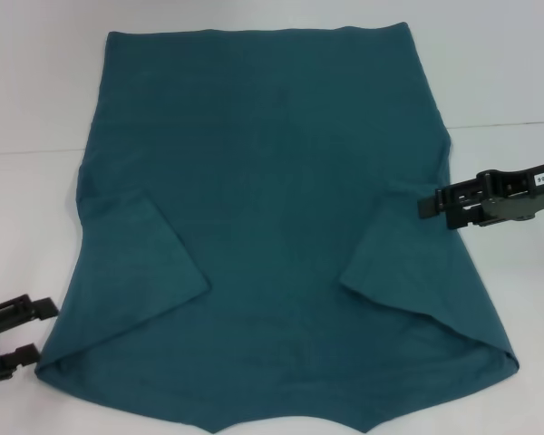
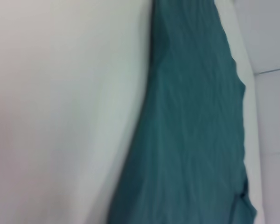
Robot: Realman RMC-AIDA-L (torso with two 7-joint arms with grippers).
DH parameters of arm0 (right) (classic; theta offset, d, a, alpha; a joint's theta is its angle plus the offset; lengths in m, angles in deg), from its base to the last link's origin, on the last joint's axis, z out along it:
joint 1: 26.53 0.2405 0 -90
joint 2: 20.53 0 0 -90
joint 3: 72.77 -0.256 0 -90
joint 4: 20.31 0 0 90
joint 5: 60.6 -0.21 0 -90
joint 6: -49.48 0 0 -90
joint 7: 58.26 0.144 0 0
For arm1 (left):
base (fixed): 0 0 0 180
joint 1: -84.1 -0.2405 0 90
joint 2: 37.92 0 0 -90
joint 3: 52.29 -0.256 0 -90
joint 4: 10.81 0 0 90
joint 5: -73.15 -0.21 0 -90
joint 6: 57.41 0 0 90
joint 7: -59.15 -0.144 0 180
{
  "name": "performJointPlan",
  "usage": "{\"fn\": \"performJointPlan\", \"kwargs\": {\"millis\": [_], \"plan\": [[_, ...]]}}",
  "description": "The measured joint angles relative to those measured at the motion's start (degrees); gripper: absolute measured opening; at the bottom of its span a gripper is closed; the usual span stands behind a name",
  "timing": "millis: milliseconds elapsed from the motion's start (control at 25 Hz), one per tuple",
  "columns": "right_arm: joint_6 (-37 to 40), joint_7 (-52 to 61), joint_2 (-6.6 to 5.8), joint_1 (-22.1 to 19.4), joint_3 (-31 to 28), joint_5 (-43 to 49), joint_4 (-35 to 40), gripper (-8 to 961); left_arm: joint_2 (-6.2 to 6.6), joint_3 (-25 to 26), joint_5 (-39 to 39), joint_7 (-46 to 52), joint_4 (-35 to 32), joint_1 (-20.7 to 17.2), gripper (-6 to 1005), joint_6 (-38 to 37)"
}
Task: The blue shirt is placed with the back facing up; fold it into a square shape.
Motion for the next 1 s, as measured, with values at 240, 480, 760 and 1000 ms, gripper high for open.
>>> {"fn": "performJointPlan", "kwargs": {"millis": [240, 480, 760, 1000], "plan": [[-0.2, -0.1, 0.03, 0.0, 0.0, 0.0, 0.0, 734, 0.44, 0.7, -3.1, -0.9, -0.2, -0.1, 860, 0.4], [-0.3, -0.1, 0.07, 0.1, 0.0, 0.0, 0.0, 733, 0.54, 0.7, -4.3, -1.4, -0.2, -0.1, 859, 0.9], [-0.5, -0.1, 0.11, 0.0, -0.7, 0.0, 0.0, 734, 0.55, 0.5, -6.1, -1.4, 0.2, 0.2, 859, 1.8], [-0.6, -0.1, 0.12, 0.0, -0.8, 0.0, 0.0, 734, 0.54, 0.3, -6.1, -0.9, 0.7, 0.5, 860, 2.3]]}}
